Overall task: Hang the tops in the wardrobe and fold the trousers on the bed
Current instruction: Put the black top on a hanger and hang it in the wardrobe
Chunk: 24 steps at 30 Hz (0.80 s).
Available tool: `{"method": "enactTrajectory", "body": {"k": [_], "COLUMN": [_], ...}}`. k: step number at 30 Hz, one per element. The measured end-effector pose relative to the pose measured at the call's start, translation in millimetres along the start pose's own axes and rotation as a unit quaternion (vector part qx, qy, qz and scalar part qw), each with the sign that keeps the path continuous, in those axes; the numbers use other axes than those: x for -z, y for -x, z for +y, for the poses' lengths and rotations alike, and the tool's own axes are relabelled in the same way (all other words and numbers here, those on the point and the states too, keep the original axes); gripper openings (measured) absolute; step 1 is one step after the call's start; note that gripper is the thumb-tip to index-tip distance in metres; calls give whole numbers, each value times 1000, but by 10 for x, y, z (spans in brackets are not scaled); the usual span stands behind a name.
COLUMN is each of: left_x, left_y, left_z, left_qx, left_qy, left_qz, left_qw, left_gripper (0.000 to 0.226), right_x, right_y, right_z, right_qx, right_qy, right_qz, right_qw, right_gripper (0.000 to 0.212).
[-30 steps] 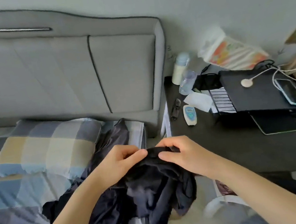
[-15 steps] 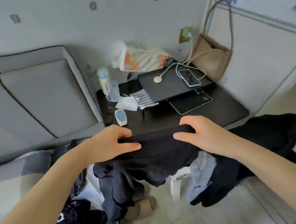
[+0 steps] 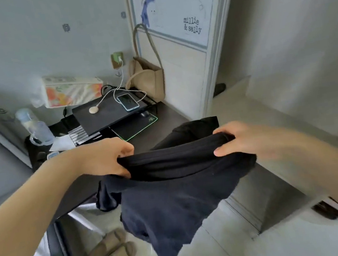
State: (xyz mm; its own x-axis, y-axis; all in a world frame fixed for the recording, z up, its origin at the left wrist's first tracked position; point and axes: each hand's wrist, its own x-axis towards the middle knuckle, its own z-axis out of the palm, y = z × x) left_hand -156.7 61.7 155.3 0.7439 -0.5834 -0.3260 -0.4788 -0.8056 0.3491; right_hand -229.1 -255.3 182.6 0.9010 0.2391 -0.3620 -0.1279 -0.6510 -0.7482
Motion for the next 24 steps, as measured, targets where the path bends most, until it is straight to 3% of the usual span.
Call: {"method": "enactTrajectory", "body": {"k": [5,8,10,12,14,15,17,19,21,24], "left_x": [66,82,116,137,144,137,121,109,109,169], "left_y": [-417,-684,-869,-1046,-1223,-1288,-1394,-1492,-1552,-1606], "left_z": [594,886,1100,1283,1440,1509,1658,1755,1817,1829], "left_qx": [-9,21,26,36,58,73,86,82,81,65], "left_qy": [-24,21,21,43,175,276,450,535,603,616], "left_qz": [-47,-60,-7,107,198,197,115,39,-16,-119], "left_qw": [999,998,999,993,963,938,881,840,794,776], "left_gripper": [21,12,5,15,23,26,26,18,14,20], "right_x": [591,773,826,841,836,840,861,847,847,883], "right_y": [536,780,927,1075,1200,1238,1294,1325,1344,1369], "right_z": [377,582,719,846,957,1003,1054,1062,1068,1114], "right_qx": [-71,-119,-162,-193,-191,-192,-210,-210,-180,-141], "right_qy": [63,122,169,190,185,180,86,-126,-261,-349], "right_qz": [53,118,192,280,382,410,403,359,345,340], "right_qw": [994,978,953,921,885,873,887,900,883,862], "right_gripper": [2,16,24,20,15,15,18,17,23,25]}}
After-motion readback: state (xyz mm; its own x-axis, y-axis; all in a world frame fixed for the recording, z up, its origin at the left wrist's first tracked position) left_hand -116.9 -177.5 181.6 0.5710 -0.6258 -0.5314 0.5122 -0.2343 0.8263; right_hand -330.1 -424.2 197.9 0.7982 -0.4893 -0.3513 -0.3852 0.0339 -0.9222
